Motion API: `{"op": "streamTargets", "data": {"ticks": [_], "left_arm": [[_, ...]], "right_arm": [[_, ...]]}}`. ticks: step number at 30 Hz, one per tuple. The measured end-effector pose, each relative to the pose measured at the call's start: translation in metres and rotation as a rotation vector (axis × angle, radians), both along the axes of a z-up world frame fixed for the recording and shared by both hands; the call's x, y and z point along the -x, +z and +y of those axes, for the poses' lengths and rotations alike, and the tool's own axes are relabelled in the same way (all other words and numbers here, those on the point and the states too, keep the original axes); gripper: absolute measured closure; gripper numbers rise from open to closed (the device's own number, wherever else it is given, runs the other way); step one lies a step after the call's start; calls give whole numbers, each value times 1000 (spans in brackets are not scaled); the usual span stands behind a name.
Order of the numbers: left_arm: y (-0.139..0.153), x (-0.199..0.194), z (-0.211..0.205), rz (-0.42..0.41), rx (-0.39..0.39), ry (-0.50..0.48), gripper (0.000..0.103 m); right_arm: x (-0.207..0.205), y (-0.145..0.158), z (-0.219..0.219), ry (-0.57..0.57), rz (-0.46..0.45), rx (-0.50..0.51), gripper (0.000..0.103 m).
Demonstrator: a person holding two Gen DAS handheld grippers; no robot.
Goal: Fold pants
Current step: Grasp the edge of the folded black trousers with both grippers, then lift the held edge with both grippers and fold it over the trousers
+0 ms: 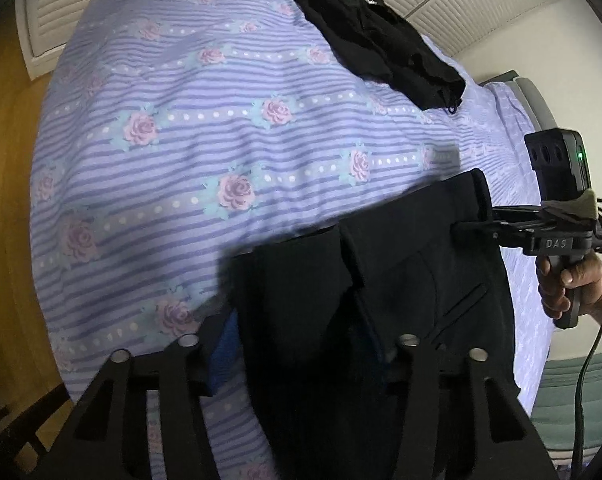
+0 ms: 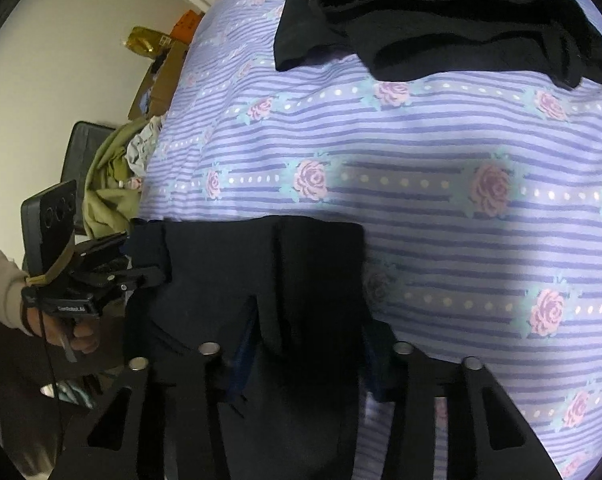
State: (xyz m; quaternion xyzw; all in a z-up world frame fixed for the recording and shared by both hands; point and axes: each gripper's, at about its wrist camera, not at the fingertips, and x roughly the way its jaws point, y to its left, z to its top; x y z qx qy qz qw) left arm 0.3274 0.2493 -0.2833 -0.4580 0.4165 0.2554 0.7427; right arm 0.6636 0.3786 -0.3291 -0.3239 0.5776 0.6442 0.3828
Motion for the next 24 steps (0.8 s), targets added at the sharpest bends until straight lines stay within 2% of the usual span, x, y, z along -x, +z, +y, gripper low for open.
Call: {"op": "streamTargets", "data": {"ticks": [3,6,10,16,24], "left_arm": [[13,2,-5,-15,-51,-51,74],[31,2,-13,-43,-101,-94,80],[48,8,-20,-78,-140,-111,80],[85,10,-47,-136,-250,-188,80],[150,19,-122,-219,-417,-337,81]], "right_arm": [[6,11,-4,10,-27,-33,77],[12,31,-8,22,-37,-67,82],[17,59,-19,35,-47,-105,84],[23,101,-49,45,-70,-149,84],[31,149,-127,25,-131,-199,84]]}}
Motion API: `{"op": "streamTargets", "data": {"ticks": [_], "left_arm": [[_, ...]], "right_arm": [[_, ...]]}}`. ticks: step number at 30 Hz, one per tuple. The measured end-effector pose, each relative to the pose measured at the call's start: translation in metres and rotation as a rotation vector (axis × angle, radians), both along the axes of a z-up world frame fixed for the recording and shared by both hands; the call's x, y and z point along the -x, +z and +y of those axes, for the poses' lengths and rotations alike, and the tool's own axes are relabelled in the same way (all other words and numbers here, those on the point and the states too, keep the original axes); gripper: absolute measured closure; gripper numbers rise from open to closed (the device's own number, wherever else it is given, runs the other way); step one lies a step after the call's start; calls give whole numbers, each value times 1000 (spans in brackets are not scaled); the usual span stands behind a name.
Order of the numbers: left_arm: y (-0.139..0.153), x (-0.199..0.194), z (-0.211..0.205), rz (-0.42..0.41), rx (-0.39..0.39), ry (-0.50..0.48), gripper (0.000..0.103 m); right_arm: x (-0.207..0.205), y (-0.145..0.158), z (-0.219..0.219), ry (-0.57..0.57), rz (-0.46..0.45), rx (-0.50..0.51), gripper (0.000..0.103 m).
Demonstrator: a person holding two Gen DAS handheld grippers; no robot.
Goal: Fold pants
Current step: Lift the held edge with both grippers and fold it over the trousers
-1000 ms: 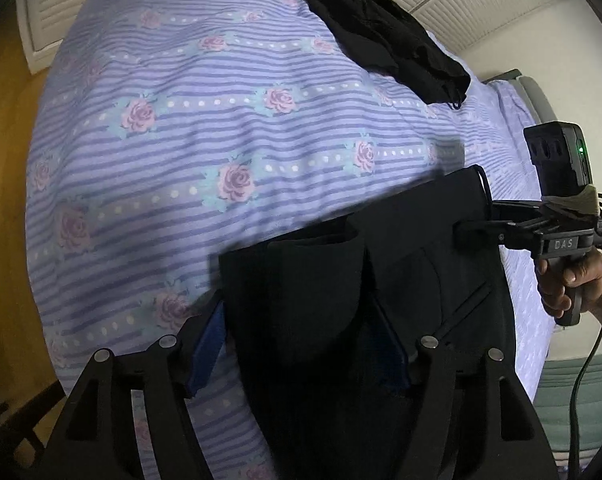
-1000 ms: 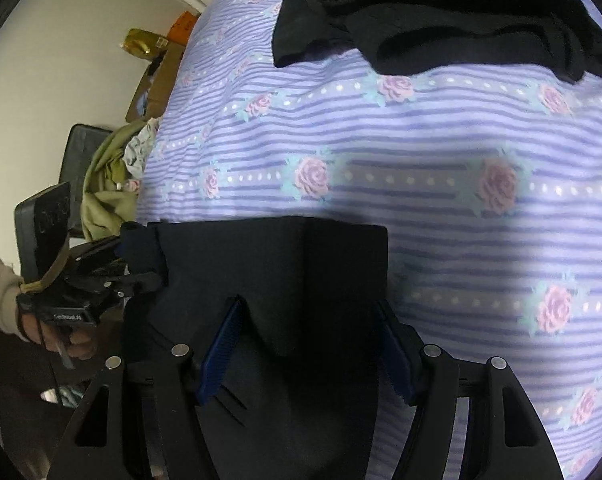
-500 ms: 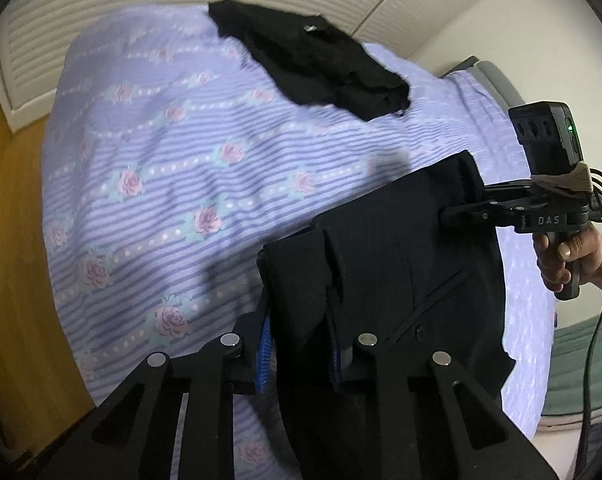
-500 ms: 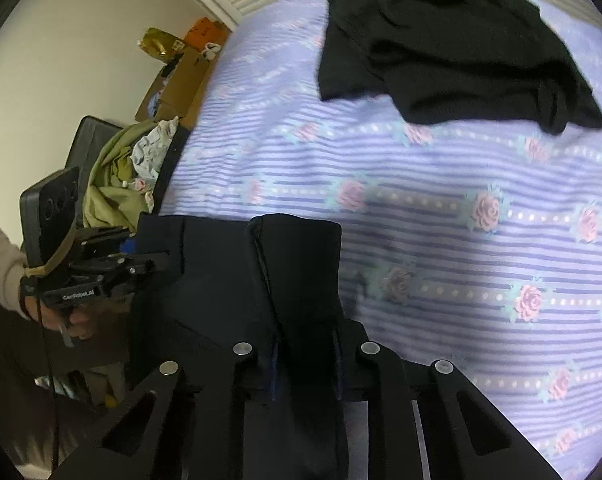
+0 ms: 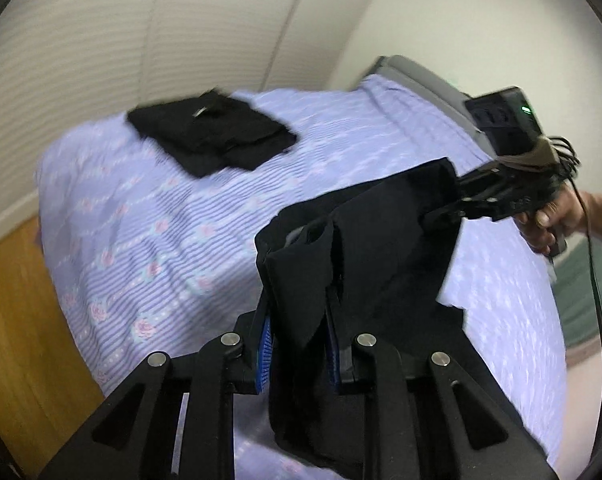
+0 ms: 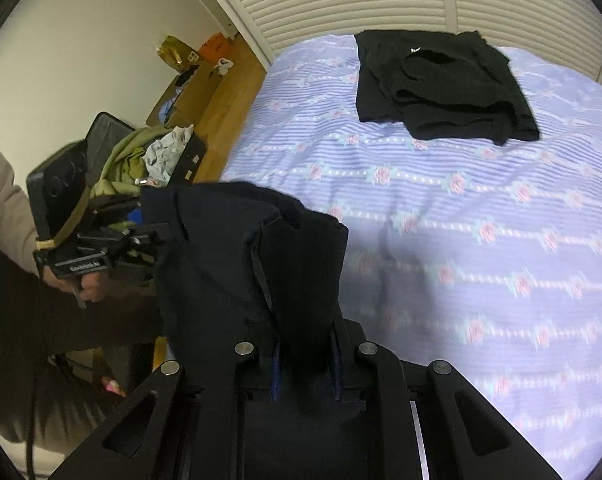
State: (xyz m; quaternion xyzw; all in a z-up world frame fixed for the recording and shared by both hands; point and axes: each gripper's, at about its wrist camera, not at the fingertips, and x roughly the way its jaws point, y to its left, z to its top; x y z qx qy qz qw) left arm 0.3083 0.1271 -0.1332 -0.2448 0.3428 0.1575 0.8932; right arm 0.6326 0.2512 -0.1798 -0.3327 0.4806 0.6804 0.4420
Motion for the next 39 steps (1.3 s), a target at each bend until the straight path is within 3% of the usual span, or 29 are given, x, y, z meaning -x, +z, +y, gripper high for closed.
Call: {"op": "streamTargets", "data": {"ticks": [6,16,26,35,38,39], "left_arm": [[32,10,-71,-33,-52,-112,81],[31,9,-192,-39,-38,-343,81],[-27,11,-294,58,-48,-579,81],[-75,13,-361,69,-131,-740,79],[-83,17,-377,89,-143,-788,75],[-84,18,-380,106,-127,-802,73]], "right_arm": [[15,33,-68,33,-85,-4,84],[22,38,-196,2,-153,20,85],[44,-19,-326,-58,-191,42,85],[57,-73,-399,-97,-287,44,85],[61,-85,-411,-106,-363,39,78],[63,-88,-414,-104,-381,45,67]]}}
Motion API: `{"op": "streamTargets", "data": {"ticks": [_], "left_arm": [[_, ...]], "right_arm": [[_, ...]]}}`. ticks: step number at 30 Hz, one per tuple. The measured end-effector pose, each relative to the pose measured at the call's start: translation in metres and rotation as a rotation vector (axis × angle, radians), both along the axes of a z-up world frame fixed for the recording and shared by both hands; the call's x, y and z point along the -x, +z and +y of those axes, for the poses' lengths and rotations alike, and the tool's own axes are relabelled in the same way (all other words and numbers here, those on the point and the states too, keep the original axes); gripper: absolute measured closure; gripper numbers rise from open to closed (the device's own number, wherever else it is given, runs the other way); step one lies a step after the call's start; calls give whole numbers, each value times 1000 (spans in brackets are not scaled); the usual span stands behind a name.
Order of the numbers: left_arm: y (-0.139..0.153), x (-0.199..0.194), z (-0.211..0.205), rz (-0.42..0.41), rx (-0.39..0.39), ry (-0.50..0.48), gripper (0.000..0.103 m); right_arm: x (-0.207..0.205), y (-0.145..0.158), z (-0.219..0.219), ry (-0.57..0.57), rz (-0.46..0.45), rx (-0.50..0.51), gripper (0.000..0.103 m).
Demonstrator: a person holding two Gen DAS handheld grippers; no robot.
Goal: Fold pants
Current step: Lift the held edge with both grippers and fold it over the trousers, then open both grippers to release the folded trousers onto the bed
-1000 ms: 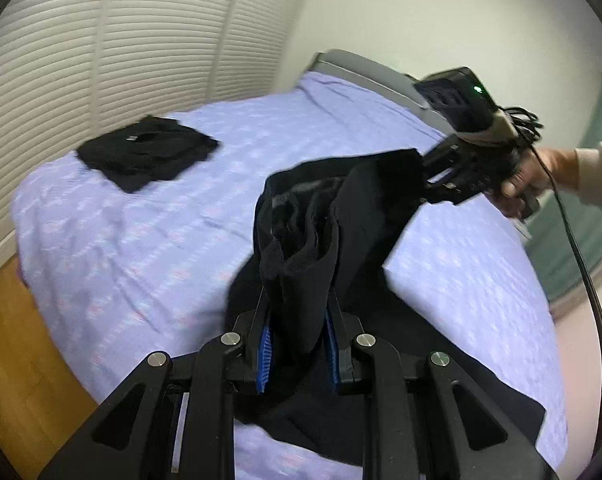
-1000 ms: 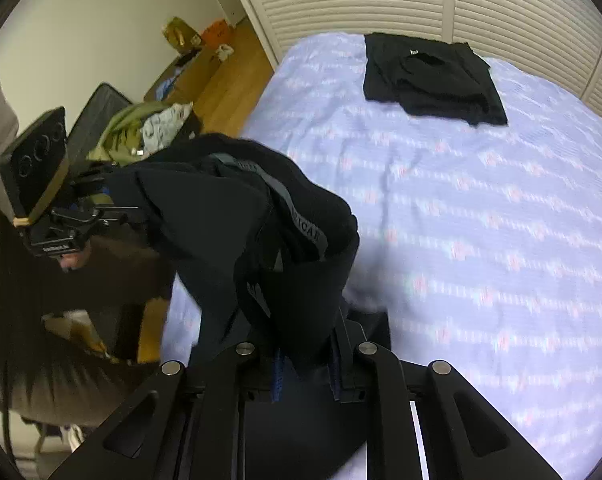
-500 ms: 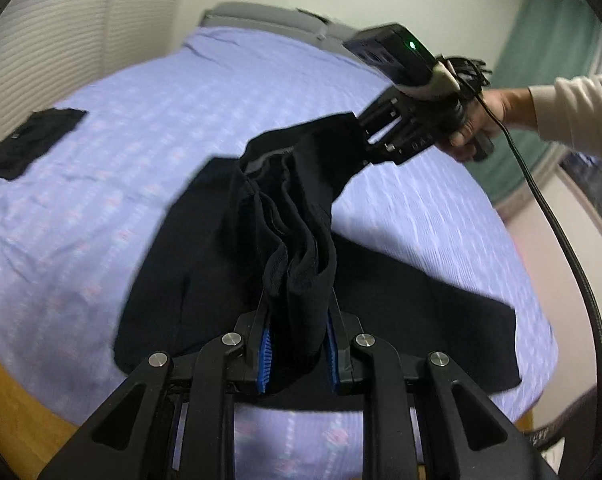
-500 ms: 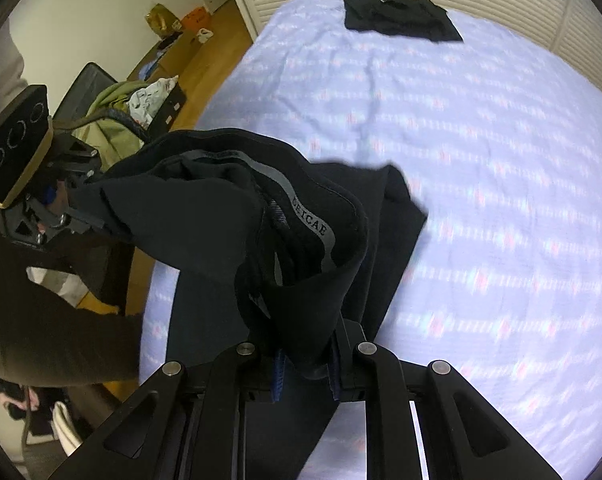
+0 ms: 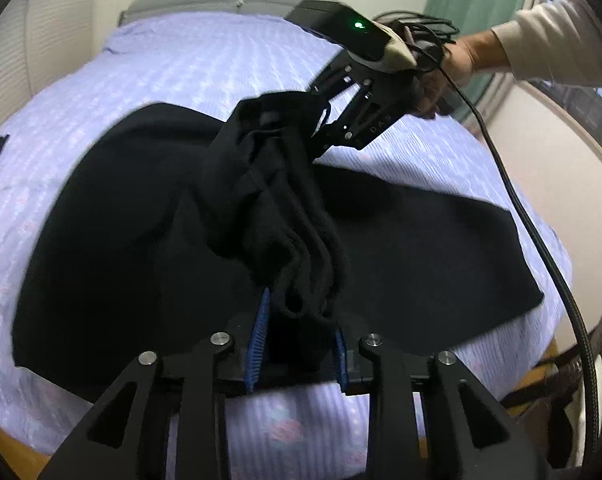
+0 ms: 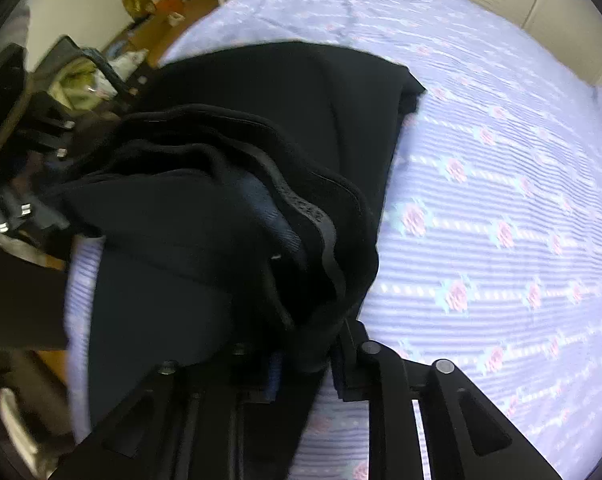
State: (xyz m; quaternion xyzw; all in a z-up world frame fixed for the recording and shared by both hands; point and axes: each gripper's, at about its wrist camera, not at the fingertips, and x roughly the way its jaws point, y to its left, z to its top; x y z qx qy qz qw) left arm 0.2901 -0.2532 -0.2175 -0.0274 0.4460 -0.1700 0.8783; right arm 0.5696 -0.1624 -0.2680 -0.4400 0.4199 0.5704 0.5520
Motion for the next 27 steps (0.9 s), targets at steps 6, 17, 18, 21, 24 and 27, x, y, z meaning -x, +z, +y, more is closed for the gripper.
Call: {"op": "streamTargets", "data": {"ticks": [6,17,18,21,24,27], "left_arm": [[11,4,2,63,20,3,65],[65,32,-18,-9,75,-149,64],[69,32,-16,-19,76,-149,63],[79,20,-1,-40,48,-117,61],[79,4,26,-62,-8,-76,60],[74,-16,43,-80,-56,-80,60]], "right_arm": [[4,0,-30,-46,-25,41,61],[31,58,-74,-271,20,-31,61],[33,64,-76,-292,16,-43,61],[37,86,-77,-386,-18,-82,61],[43,103,-85,-533,-63,-129,61],[46,108,-94,-731,-72,-172,61]]}}
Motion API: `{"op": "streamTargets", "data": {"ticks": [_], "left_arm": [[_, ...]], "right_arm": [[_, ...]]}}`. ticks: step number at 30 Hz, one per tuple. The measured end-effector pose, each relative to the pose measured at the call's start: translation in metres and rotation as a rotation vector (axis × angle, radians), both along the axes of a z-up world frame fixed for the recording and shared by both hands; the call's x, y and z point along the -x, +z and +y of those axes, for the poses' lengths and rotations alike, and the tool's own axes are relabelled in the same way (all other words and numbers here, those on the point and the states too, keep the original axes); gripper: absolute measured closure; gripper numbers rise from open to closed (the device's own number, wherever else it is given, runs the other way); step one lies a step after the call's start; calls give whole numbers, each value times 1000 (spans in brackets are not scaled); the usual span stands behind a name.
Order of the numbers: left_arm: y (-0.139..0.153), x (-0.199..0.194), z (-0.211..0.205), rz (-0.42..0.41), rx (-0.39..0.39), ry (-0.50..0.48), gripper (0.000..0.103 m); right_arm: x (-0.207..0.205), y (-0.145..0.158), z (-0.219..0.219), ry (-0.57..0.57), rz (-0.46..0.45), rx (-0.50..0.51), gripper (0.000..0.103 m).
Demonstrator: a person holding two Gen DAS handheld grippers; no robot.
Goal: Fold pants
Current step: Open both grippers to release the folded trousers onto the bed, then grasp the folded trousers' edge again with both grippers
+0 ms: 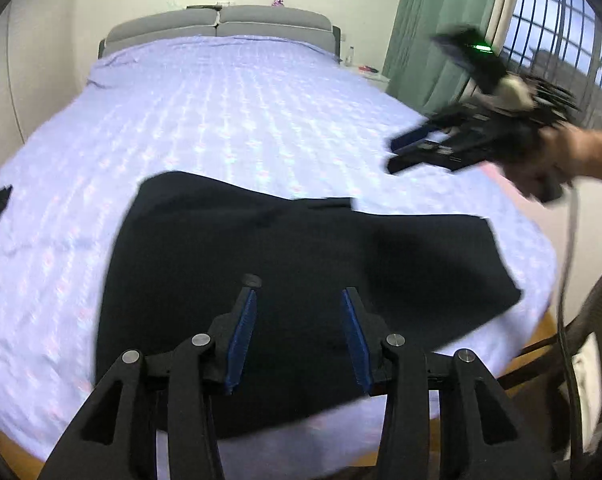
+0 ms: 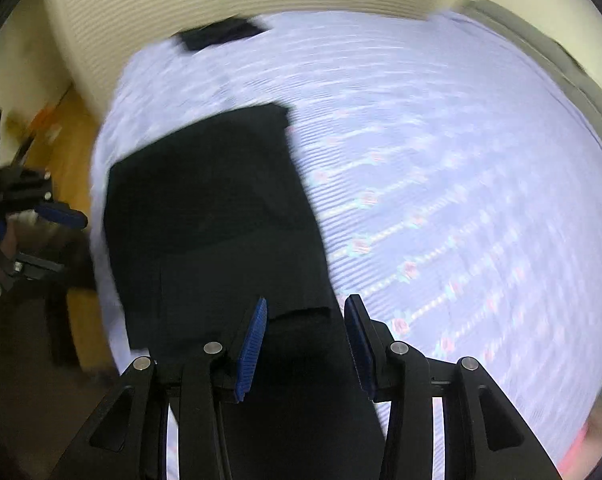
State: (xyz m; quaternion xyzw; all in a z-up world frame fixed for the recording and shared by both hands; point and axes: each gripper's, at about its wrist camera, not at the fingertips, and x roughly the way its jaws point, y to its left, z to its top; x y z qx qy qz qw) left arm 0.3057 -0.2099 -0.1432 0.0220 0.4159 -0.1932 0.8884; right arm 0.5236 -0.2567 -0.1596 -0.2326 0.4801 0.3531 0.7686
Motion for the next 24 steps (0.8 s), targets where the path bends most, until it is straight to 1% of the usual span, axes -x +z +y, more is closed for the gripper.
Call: {"op": "streamTargets", "data": {"ticks": [4,5,7,8,9,10,11,12,14,15,16,17,19,21,23,24], "left_arm": [[-10,-28,9,-22,-47,-46,60],[-10,-35,7,-28,-52,-71,60],[-9,-47,-1,-39,-58,-137,59],[-6,-52,-7,-42,-59,-181,55],[-3,-60,-14,-42,-64,-230,46],[-1,-62,-23,-38,-69,-268,41],[1,-69,-34,-33,-76,-311,38],[3,-74,-44,-29,-79,-341,38],[5,-83,-73,-24,-106,-409,38],[6,-86,-90,-20,-112,-443,38],[9,-88,-103,-16,-105,-471,38],[11,-88,-121,-14,-98,-504,38],[13,-90,-157,0,-89,-574,37],[11,-96,-205,38,-72,-695,37],[6,-102,-242,74,-77,-808,37],[2,-109,-269,91,-86,-886,37]], "right_arm": [[18,-13,-18,-290,21,-101,61],[24,-20,-24,-358,23,-121,61],[40,-32,-40,-547,19,-171,61],[50,-37,-51,-642,20,-206,61],[60,-41,-58,-718,19,-230,61],[71,-44,-67,-801,15,-253,61],[87,-47,-82,-919,7,-281,61],[99,-49,-90,-995,2,-299,61],[130,-52,-115,-1165,-18,-343,60],[148,-53,-128,-1250,-27,-371,56],[164,-54,-140,-1325,-37,-392,53],[182,-55,-153,-1401,-48,-422,47],[217,-62,-179,-1541,-54,-504,45],[243,-71,-200,-1641,-43,-569,45],[259,-80,-217,-1718,-36,-629,45],[267,-85,-224,-1759,-40,-660,45]]}}
